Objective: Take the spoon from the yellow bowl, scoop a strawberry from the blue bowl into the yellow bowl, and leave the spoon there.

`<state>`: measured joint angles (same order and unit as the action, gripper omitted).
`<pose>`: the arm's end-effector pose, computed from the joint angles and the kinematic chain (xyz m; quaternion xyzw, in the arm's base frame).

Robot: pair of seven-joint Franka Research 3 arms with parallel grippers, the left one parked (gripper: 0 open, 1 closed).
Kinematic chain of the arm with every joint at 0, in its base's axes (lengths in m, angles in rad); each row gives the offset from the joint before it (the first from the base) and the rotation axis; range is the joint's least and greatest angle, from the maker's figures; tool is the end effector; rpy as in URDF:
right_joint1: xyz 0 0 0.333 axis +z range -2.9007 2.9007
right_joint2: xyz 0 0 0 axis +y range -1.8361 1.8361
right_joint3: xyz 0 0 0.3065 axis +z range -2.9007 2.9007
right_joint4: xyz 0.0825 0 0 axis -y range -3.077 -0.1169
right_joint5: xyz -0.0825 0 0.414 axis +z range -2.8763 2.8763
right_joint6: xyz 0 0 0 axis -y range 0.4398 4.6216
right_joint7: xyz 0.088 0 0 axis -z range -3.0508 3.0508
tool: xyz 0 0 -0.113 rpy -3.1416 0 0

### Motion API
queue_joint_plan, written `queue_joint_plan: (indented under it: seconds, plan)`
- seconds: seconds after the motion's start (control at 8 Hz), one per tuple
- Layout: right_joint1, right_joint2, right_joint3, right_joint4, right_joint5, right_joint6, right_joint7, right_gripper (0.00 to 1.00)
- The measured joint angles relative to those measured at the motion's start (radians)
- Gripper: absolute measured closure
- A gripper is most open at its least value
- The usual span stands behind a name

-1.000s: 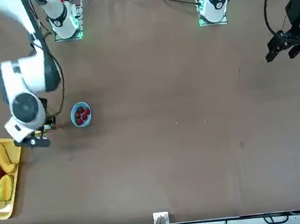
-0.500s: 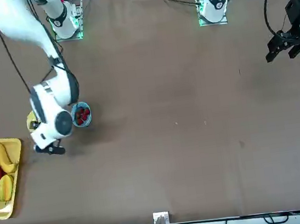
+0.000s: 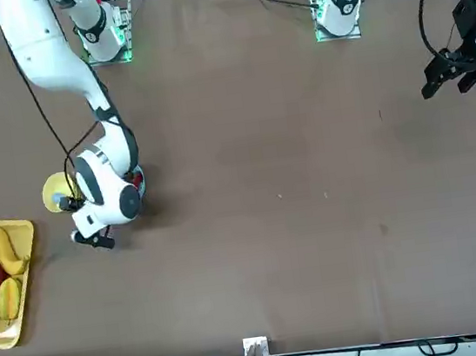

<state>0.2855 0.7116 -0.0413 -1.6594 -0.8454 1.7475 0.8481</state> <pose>0.6376 0.0866 0.1533 0.8805 -0.0722 -0.0445 0.4663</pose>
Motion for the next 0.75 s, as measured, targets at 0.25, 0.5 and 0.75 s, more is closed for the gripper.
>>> queue_joint_plan:
  seconds: [0.25,0.5,0.75]
  plan:
    - [0.000,0.027,-0.004,-0.003,-0.020,-0.023,0.008,0.04]
    - [0.002,0.054,-0.004,-0.006,-0.054,-0.065,0.012,0.05]
    - [0.008,0.093,-0.004,-0.007,-0.087,-0.094,0.034,0.07]
